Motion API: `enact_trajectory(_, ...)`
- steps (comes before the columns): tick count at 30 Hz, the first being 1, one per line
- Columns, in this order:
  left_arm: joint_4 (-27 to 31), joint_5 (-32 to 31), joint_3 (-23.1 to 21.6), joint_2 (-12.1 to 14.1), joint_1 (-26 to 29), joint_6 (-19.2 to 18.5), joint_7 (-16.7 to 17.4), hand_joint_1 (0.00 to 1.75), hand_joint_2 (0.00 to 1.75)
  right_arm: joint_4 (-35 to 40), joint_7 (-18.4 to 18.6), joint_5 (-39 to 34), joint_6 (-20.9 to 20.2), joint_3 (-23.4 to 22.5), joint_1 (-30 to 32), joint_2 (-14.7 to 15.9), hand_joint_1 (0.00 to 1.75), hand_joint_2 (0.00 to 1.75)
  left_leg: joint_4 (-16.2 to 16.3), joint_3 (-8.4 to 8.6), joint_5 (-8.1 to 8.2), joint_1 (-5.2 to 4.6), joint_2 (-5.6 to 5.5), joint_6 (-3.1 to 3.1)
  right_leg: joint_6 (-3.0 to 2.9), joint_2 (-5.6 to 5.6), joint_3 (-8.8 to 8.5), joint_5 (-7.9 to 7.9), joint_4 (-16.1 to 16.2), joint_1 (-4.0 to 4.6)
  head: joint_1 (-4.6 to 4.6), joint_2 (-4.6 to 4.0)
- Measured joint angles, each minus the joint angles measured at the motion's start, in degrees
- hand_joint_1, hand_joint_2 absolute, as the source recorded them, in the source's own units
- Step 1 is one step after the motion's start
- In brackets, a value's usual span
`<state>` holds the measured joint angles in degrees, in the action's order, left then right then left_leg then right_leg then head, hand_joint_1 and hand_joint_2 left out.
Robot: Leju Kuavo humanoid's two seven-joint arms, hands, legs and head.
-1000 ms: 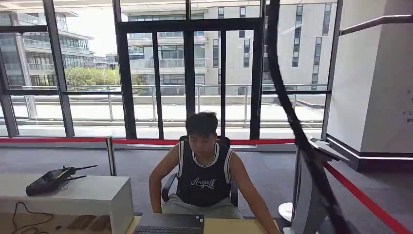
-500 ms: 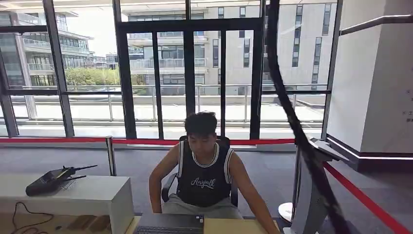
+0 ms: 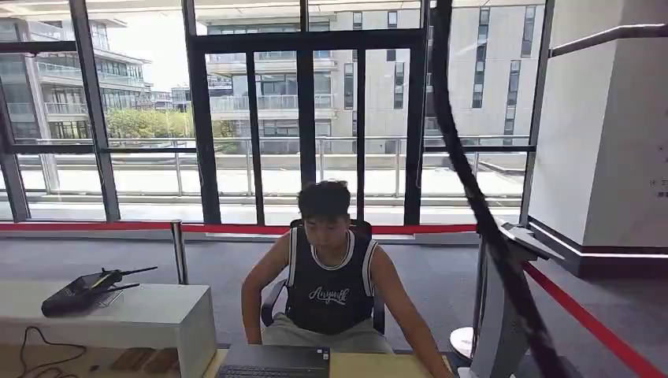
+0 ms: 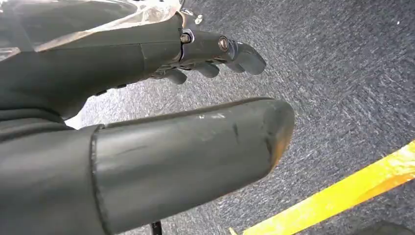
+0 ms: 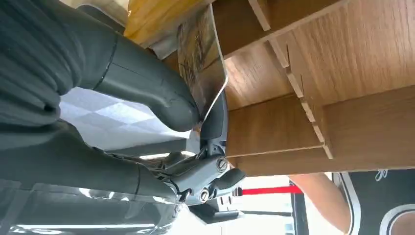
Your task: Pass the card to the sensor for recognition and then transmit it.
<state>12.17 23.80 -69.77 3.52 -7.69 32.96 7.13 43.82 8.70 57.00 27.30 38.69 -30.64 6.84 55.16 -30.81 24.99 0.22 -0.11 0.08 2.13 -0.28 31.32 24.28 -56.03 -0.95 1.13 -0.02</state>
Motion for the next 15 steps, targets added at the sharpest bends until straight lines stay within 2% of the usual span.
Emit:
enact_trajectory(8,0.0,-0.1,0.0,-0.1,0.0,0.0,0.0,0.00,0.00,0.1,0.4,0.2,3.0,-0.7,-0.8,-0.1,1.75,1.75,0.0,0.00,0.00,0.00,0.00,0.00,0.00,0.00,0.00,0.00,0.0,0.00,0.00,0.00)
enact_trajectory(15,0.0,-0.7,0.0,-0.3,-0.1,0.0,0.0,0.00,0.00,3.0,2.7,1.1,6.6,-2.7,-2.4,0.9,1.75,1.75,0.0,0.01,-0.01,-0.01,0.00,0.01,0.00,0.00,-0.01,-0.01,0.0,-0.01,0.00,0.00)
